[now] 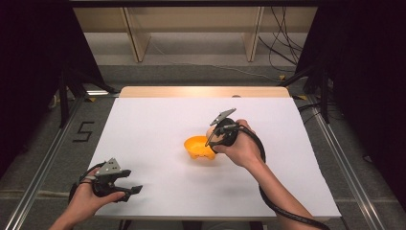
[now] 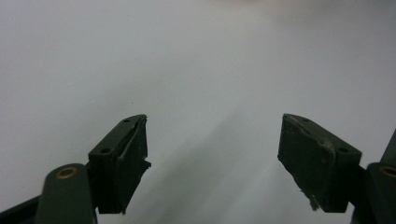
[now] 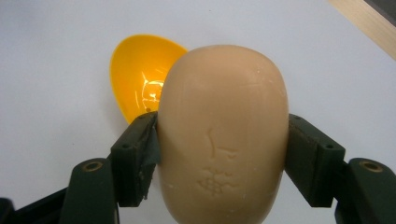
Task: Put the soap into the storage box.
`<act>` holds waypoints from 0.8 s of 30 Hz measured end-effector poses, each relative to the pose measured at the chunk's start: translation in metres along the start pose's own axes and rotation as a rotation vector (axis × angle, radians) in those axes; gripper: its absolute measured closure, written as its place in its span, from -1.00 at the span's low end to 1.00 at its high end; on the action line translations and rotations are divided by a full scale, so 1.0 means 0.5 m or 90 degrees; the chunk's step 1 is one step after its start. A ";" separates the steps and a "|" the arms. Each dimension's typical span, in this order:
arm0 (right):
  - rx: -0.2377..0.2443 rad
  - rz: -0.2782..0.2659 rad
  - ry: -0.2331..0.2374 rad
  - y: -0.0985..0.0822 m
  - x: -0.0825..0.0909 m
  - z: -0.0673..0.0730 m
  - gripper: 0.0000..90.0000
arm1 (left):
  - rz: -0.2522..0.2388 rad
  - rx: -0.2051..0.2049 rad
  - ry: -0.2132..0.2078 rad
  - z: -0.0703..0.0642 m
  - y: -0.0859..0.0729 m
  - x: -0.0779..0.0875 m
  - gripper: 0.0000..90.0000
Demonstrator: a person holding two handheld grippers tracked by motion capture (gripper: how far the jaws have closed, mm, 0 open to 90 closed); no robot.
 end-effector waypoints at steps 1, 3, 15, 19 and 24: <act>0.006 0.001 -0.004 0.002 0.000 -0.001 -0.25 | 0.000 0.000 0.000 0.000 0.000 0.000 -0.47; 0.009 0.001 -0.003 0.005 -0.002 0.000 -0.25 | 0.005 -0.010 0.004 0.003 -0.001 0.001 -0.47; 0.016 -0.002 0.000 0.023 -0.010 0.008 -0.25 | 0.004 0.002 0.006 0.002 -0.001 0.000 -0.47; 0.033 -0.004 -0.002 0.027 -0.016 0.007 -0.25 | 0.003 -0.006 0.005 0.003 0.000 0.001 -0.47; 0.021 0.000 0.004 0.029 -0.024 0.013 -0.25 | 0.001 -0.006 0.002 0.003 0.000 0.001 -0.47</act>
Point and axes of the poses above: each handheld gripper's, and its own axes: x roughly backward along the jaws, y roughly out of its top, z roughly to its left, the point moved 6 cm from there along -x, roughly forward along the jaws, and after that the axes turned 12 degrees about y, right-handed, at the moved point
